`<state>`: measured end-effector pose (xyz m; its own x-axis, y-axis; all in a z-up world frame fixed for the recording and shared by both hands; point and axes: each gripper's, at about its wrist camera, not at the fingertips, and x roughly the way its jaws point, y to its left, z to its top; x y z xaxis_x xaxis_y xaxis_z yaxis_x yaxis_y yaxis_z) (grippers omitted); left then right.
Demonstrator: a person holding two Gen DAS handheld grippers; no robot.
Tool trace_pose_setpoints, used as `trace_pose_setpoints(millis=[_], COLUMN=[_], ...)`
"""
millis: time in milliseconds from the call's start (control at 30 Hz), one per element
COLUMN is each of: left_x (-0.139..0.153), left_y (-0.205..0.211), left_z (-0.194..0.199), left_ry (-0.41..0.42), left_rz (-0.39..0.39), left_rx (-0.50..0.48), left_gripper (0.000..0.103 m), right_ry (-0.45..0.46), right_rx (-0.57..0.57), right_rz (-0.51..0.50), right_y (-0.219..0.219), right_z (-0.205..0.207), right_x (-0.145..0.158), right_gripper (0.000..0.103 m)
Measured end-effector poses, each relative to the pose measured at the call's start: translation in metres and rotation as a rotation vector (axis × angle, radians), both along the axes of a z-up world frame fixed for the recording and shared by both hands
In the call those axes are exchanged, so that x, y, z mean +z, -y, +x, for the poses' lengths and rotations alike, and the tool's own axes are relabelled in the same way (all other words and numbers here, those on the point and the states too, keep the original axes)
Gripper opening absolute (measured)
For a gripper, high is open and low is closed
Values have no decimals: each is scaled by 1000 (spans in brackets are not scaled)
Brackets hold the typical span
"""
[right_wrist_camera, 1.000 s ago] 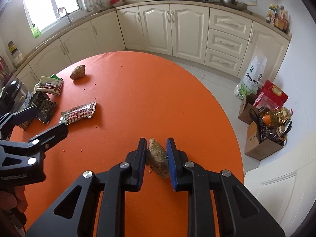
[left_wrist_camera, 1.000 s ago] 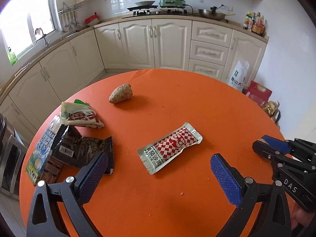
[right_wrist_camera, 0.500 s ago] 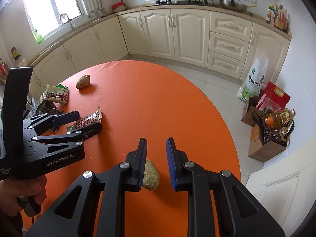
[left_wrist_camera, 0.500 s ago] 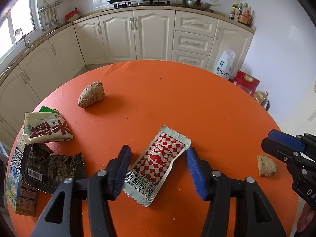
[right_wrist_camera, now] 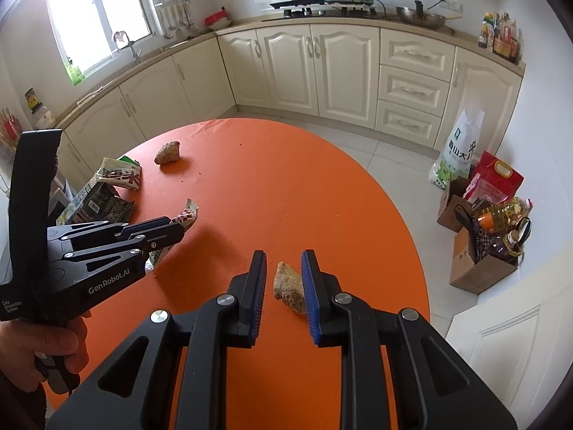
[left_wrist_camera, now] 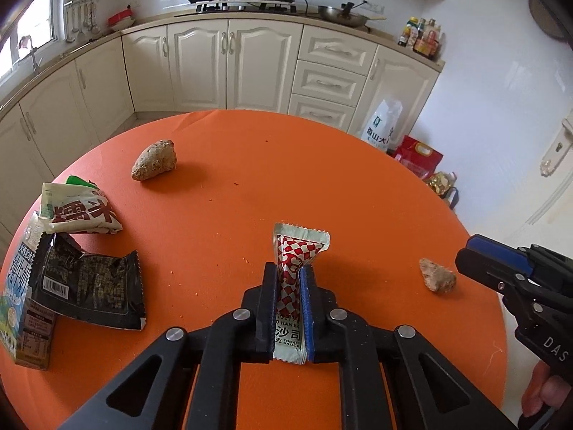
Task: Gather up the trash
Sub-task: 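Carry the brown lump and red-checked wrapper to the blue bin and open both tools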
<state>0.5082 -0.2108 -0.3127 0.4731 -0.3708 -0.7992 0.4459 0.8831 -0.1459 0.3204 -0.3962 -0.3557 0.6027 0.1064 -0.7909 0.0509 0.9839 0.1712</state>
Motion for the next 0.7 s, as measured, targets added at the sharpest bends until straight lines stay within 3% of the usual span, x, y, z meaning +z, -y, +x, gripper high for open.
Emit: trace_pose_setpoints(millis=[400,700], left_x=[58,111], left_y=[-25,-6], left_z=[-86,-157], left_ry=[122,232], left_rz=[-97,-188], left_rx=[-2,-112], left_gripper=[8,8], right_ry=[109,219], right_rx=[-38,-125], right_rz=[5,-26], right_y=[17,62], right_z=[-38,-95], right_x=[52,103], right_gripper=[20,20])
